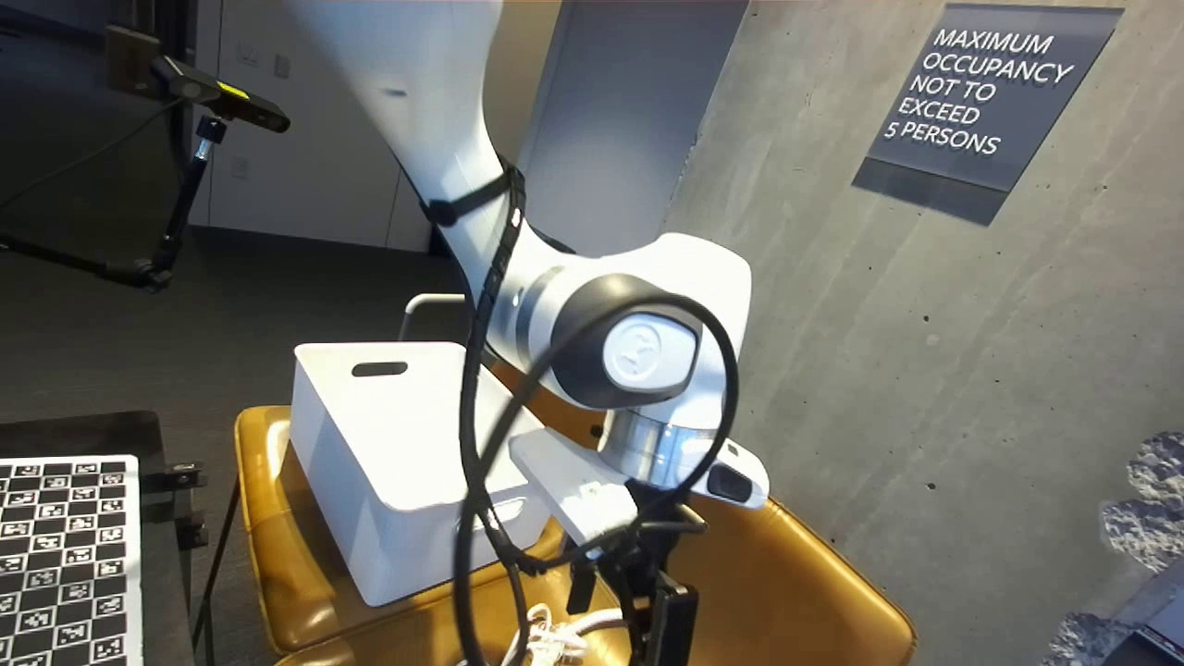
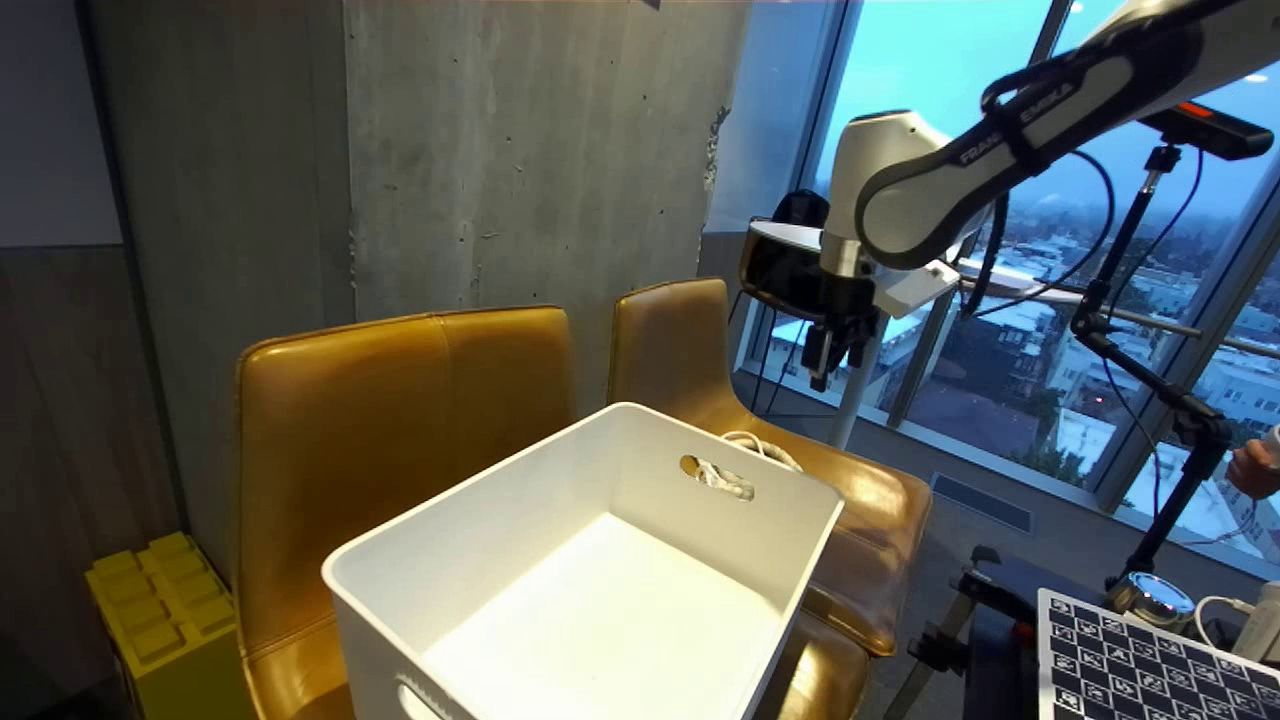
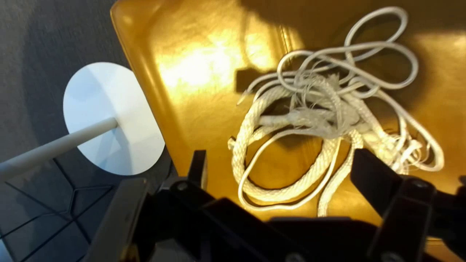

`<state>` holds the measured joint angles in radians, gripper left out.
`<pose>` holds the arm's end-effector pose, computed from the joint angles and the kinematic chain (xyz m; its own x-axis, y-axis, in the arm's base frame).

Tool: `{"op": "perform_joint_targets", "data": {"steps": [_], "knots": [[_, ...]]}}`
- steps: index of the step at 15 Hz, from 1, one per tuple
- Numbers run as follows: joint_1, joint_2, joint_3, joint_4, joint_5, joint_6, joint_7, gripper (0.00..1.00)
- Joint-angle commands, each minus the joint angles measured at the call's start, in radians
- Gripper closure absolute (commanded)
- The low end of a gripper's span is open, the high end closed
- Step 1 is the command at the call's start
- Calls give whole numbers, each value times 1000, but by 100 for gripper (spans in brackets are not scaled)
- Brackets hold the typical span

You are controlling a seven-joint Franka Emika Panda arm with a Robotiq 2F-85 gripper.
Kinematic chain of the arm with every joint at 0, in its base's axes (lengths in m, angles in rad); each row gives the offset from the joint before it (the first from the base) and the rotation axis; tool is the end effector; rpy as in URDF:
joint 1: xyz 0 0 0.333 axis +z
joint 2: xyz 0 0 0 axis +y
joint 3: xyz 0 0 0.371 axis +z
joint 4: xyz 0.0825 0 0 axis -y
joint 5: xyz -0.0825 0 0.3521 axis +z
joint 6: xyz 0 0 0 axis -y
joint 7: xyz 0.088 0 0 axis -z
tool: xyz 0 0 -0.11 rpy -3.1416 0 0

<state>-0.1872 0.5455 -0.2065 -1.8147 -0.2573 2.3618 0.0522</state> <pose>0.6130 -0.2402 0.3127 0.9727 -0.2320 -0.0100 -0.2197 -0.9334 0.2837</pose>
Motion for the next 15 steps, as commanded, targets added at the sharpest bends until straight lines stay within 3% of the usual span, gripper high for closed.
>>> {"op": "perform_joint_targets", "data": {"steps": [1, 6, 15], "knots": [[17, 178, -20, 203, -55, 72, -32, 0], [45, 346, -24, 315, -104, 233, -65, 0], [4, 654, 41, 770, -30, 178, -228, 0]]}}
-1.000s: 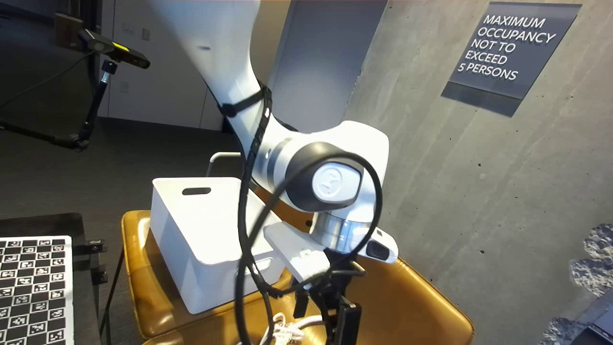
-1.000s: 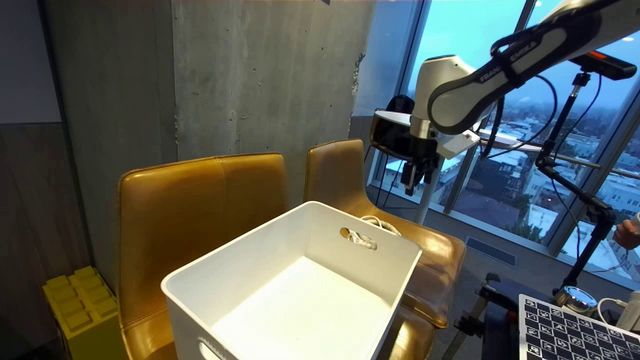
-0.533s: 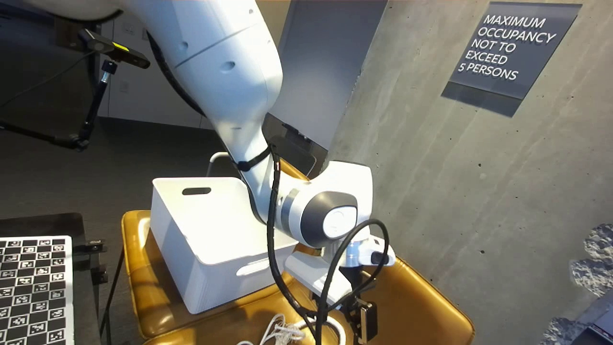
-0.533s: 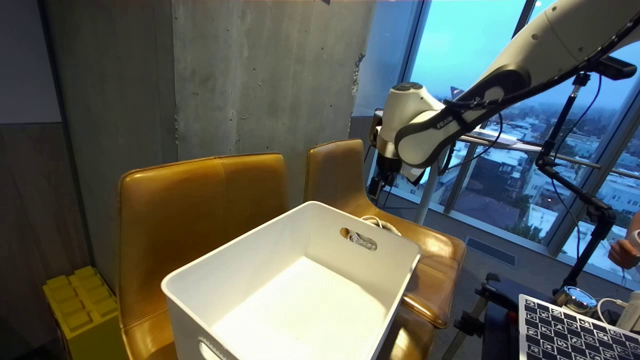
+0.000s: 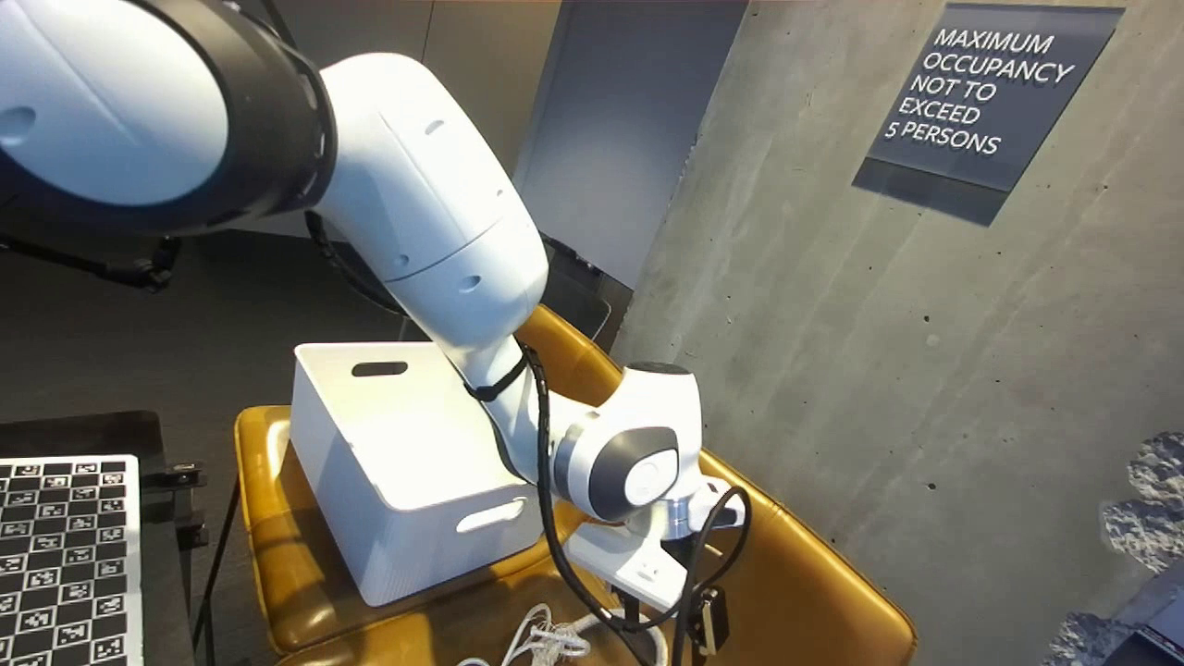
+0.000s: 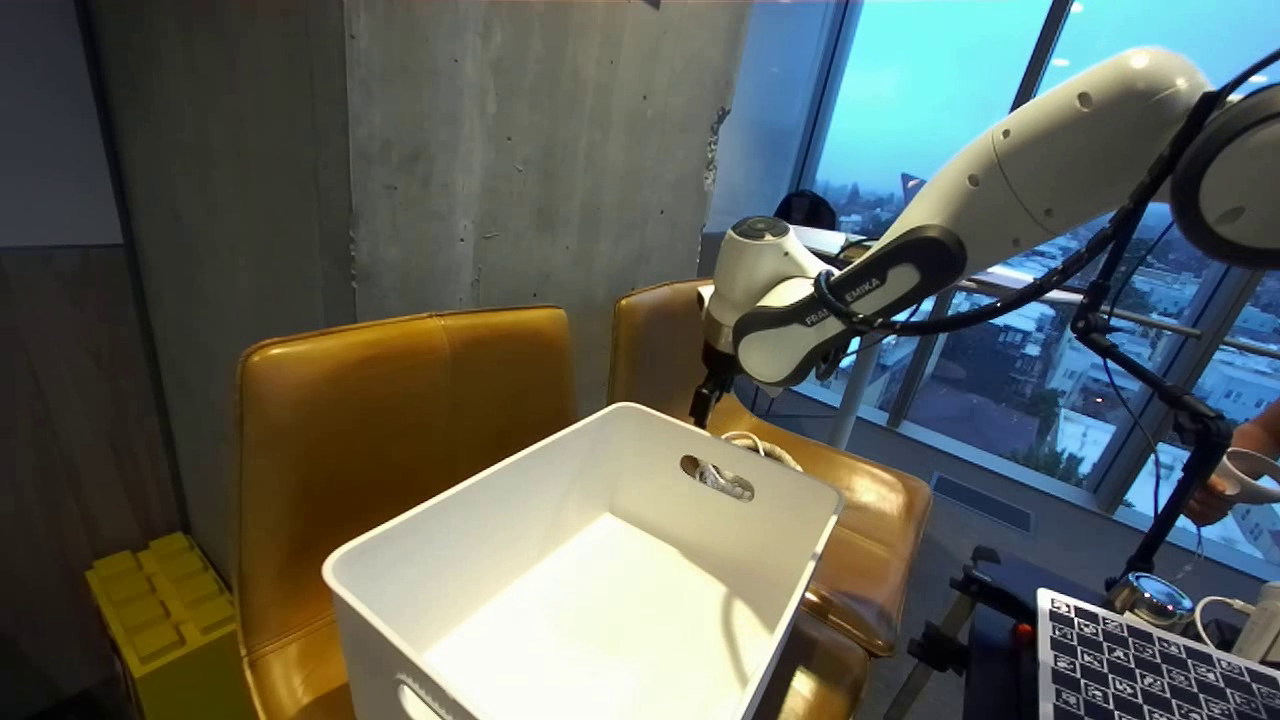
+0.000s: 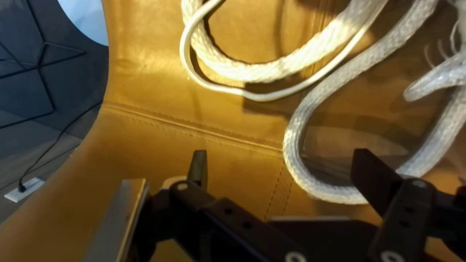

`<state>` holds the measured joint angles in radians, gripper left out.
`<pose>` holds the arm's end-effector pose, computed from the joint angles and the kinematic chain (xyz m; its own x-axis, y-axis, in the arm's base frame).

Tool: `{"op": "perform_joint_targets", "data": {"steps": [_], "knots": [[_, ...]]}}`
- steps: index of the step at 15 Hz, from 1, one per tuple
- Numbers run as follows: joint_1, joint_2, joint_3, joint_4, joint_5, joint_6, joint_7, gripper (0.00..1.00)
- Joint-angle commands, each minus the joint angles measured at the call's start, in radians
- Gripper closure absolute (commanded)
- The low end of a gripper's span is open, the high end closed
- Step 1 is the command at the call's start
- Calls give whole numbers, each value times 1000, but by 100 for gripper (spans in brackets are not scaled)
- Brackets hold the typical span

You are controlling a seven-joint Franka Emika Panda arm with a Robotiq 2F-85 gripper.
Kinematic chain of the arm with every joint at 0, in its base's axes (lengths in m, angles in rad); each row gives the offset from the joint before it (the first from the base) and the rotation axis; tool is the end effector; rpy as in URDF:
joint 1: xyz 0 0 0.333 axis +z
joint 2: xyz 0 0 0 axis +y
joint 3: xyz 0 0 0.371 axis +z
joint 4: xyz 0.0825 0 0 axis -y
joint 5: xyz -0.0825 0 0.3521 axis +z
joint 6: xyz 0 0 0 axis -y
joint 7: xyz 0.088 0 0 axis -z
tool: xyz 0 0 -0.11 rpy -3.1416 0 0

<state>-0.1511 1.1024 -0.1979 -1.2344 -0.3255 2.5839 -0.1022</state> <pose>0.7634 -0.2133 0.1645 0.9778 0.1662 0.1278 0.1005 -0.9065 0.4100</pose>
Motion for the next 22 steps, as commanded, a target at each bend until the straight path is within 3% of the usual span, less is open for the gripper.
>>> {"op": "perform_joint_targets", "data": {"steps": [1, 11, 16, 17, 18, 22], "knots": [[-40, 125, 42, 235, 50, -55, -89, 0], [-100, 358, 109, 519, 114, -154, -163, 0], [-112, 457, 106, 633, 122, -199, -161, 0], [-106, 387, 92, 515, 129, -160, -153, 25], [-111, 393, 90, 525, 131, -168, -155, 28], [-135, 389, 80, 536, 138, -205, -154, 58]]}}
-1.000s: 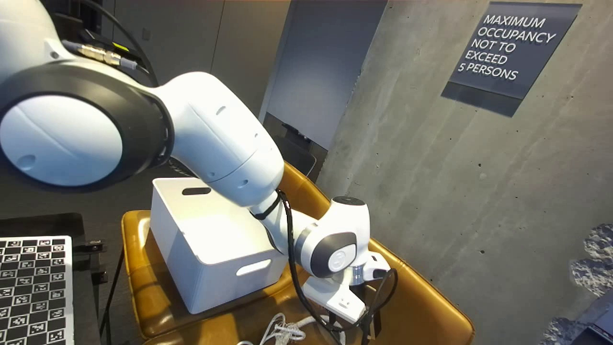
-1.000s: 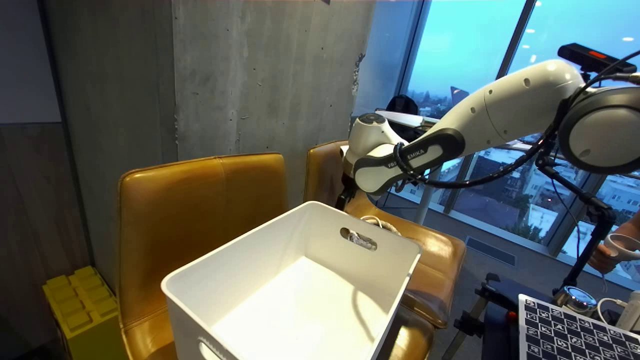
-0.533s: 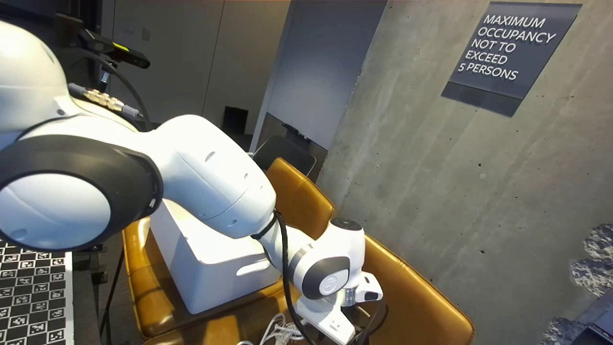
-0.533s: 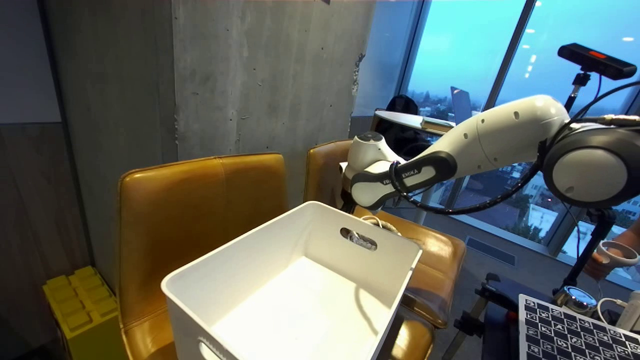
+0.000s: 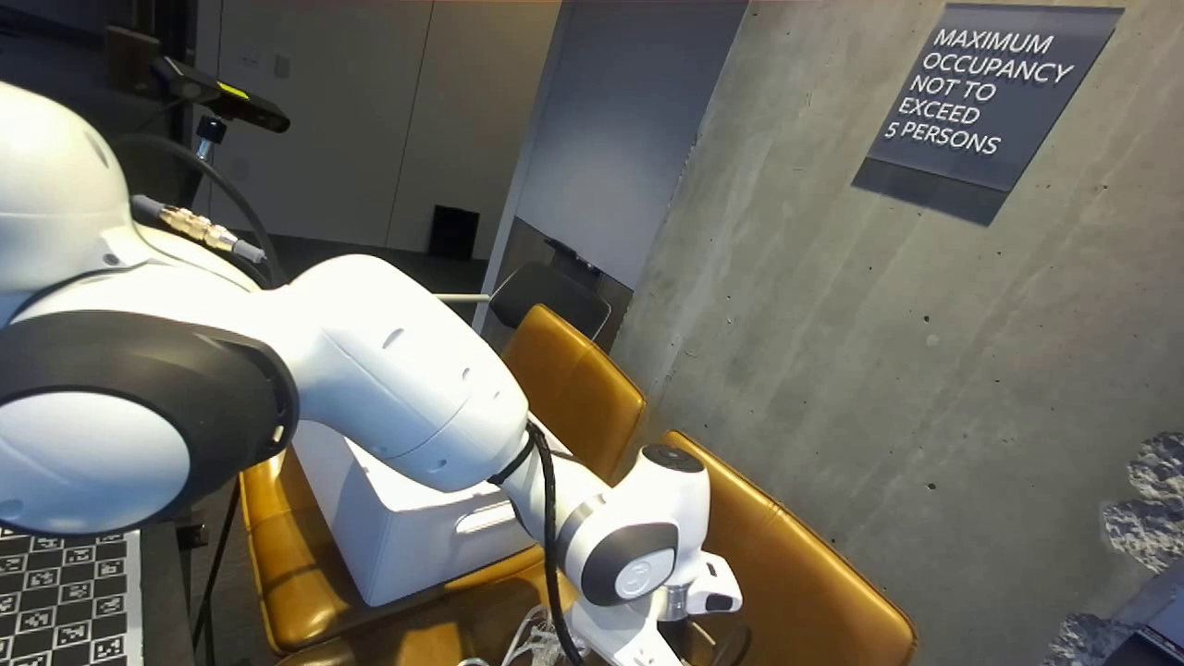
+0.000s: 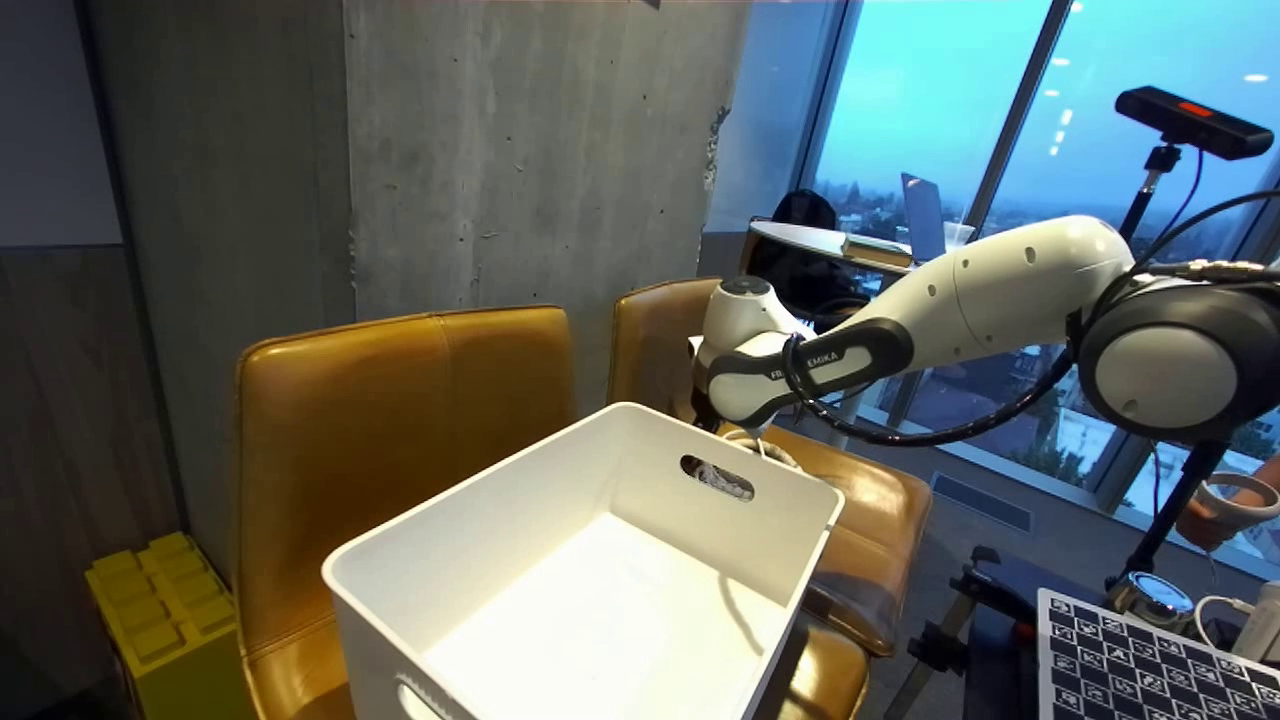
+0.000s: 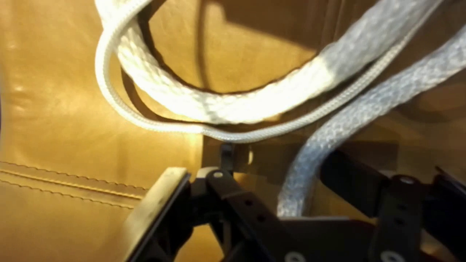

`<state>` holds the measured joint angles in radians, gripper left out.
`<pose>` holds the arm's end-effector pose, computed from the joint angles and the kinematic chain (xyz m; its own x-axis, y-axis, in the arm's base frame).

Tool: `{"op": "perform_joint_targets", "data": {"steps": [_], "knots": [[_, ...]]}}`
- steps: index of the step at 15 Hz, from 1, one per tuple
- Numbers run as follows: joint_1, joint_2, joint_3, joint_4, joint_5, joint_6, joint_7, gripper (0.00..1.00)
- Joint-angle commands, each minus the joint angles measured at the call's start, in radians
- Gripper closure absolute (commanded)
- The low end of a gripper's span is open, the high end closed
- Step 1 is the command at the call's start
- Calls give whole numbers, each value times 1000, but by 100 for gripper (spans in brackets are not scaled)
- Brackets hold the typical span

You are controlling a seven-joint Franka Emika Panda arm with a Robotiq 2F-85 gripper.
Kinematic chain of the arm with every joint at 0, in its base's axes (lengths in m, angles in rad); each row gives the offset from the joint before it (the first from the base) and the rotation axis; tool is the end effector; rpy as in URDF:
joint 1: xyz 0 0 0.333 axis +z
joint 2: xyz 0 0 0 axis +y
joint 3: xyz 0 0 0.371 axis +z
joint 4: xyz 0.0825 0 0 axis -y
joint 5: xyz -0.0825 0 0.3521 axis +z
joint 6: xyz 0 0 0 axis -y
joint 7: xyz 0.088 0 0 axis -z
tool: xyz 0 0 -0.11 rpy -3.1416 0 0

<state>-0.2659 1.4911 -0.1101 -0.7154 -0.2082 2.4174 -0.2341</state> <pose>0.7785 -0.2532 0.0509 0.9854 0.1296 0.1106 0.0902 -0.9476 0.3066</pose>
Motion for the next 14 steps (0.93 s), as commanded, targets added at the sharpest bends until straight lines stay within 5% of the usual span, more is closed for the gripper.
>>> {"op": "perform_joint_targets", "data": {"steps": [1, 6, 14], "knots": [[-30, -1, -12, 22, 22, -52, -20, 66], [-70, -26, -21, 18, 7, -117, -10, 99], [-4, -306, -11, -252, 0, -87, 26, 97]]}}
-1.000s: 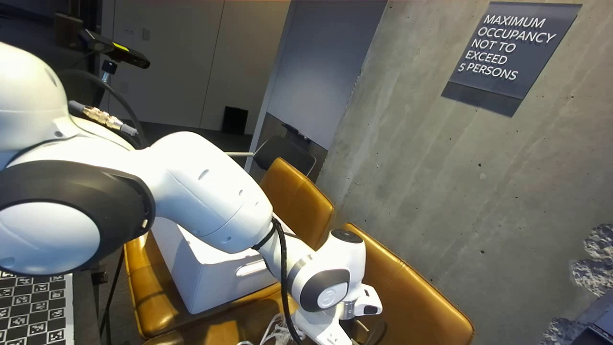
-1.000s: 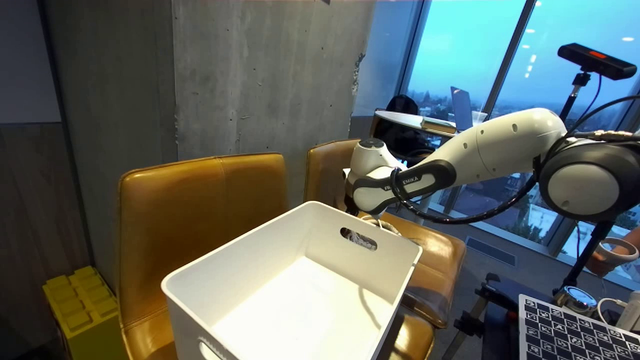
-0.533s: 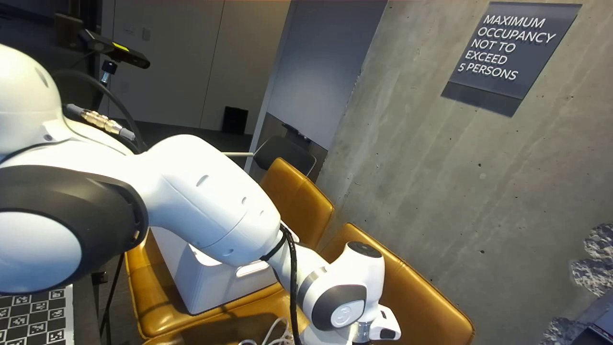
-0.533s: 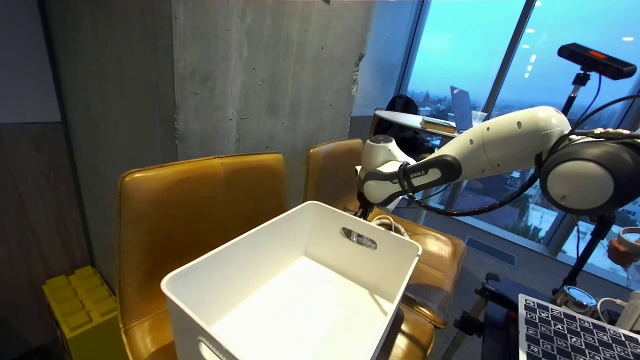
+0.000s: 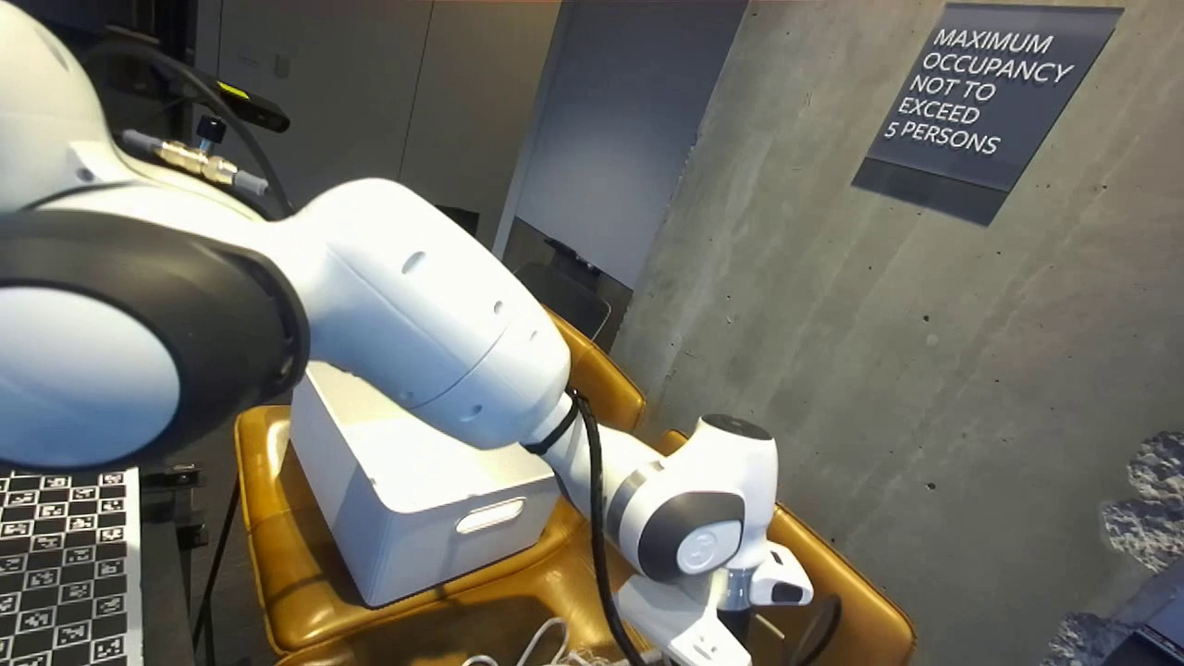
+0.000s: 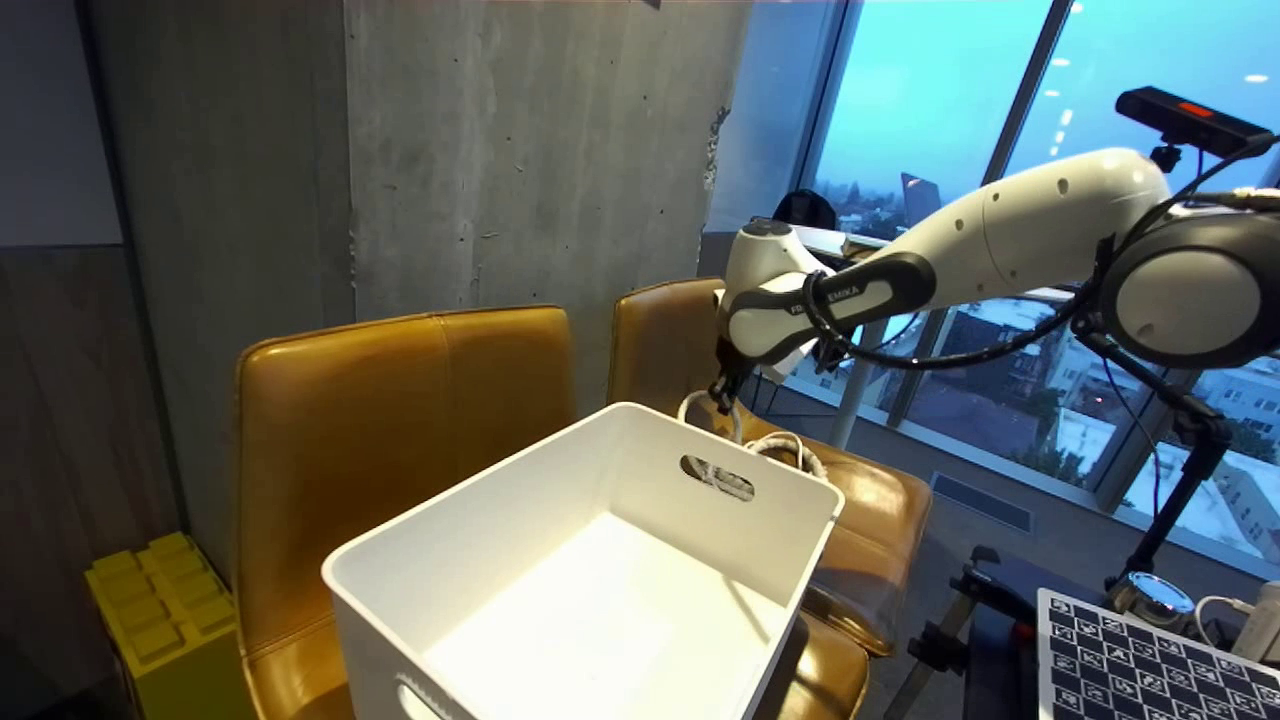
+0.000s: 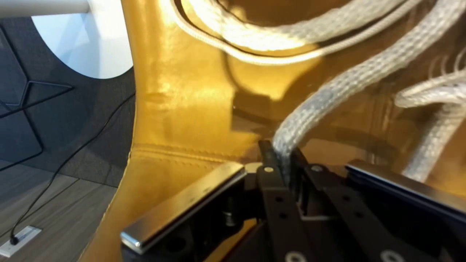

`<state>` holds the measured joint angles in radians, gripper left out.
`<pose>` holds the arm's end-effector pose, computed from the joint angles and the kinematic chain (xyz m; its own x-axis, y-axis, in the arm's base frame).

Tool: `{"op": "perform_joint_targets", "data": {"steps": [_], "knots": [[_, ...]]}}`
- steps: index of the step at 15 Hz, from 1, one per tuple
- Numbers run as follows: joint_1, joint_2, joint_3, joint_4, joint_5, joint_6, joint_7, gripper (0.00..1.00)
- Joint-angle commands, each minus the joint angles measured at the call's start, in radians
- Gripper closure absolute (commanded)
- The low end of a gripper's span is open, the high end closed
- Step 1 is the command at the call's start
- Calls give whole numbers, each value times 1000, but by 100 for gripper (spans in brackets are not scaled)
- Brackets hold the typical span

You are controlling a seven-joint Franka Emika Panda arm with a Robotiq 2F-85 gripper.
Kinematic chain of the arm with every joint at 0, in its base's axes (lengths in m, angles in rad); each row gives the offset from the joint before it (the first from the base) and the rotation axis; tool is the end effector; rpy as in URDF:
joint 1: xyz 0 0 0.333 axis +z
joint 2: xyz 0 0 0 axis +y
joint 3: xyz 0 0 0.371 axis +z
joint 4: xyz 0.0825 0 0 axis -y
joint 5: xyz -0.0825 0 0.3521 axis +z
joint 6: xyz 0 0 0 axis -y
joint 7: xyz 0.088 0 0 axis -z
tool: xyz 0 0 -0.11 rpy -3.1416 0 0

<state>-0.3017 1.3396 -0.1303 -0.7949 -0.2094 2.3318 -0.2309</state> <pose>0.7753 -0.2983 0.1327 0.9940 0.0576 0.0929 0.0241 -0.9443 0.3282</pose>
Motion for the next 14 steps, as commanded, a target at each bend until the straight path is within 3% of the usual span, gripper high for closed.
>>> {"op": "perform_joint_targets", "data": {"steps": [1, 5, 10, 14], "knots": [[48, -197, 4, -213, 2, -5, 46, 97], [118, -375, -16, -388, -10, -48, 129, 97], [164, -597, 32, -606, 21, -235, 64, 97], [193, -781, 78, -798, 42, -232, 64, 97]]}}
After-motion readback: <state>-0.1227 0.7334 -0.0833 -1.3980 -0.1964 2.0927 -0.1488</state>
